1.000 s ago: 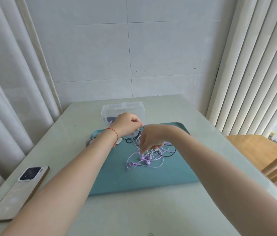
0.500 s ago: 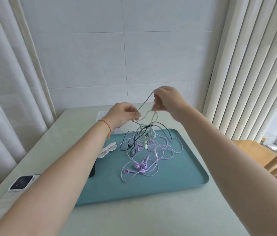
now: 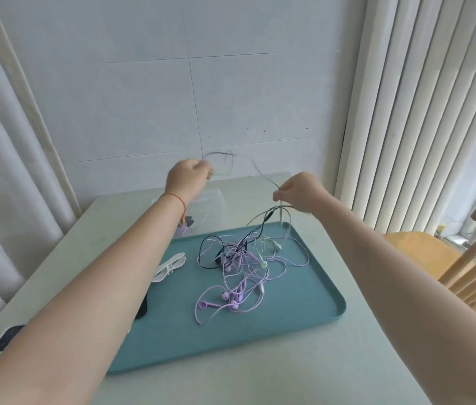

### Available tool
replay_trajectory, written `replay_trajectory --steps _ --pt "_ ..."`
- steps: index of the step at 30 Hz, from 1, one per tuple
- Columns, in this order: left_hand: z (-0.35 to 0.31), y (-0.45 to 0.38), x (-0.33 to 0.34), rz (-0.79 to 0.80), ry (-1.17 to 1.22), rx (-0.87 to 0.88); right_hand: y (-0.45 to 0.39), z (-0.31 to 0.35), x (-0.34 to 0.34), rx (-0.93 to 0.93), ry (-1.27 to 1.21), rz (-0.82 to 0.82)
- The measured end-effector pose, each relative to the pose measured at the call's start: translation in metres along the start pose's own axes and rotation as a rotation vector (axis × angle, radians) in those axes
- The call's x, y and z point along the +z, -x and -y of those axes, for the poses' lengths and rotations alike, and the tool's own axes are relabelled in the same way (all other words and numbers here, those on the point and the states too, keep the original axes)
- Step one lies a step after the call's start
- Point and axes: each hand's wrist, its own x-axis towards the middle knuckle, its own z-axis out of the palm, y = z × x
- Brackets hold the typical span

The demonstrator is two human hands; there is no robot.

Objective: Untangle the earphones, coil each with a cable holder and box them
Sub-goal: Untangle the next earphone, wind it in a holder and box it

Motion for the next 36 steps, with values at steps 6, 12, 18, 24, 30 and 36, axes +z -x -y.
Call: replay_trajectory --steps 6,12,18,24,30,36 --pt "0.013 0.019 0.009 0.427 -0.348 -0.055 0.005 0.030 -0.007 -0.169 -0.321 -0.008" --pt "-0.004 0.037 0.016 0.338 0.126 0.127 0.010 0.064 -0.009 -0.241 -0.422 0.018" --pt "-0.001 0.042 0.021 0.267 0.077 0.098 0.011 0.070 -0.008 -0.189 -0.386 -0.087" --pt "0.039 0.033 0.009 0.348 -0.579 -0.151 0.010 0.050 -0.022 -0.026 -0.546 -0.112" --pt "0.009 0.044 0.012 0.177 -0.091 0.084 0.015 0.060 -0.017 -0.157 -0.288 0.021" --pt "-0.023 0.057 0.024 0.332 0.132 0.167 0.022 0.069 -0.013 -0.215 -0.318 0.044"
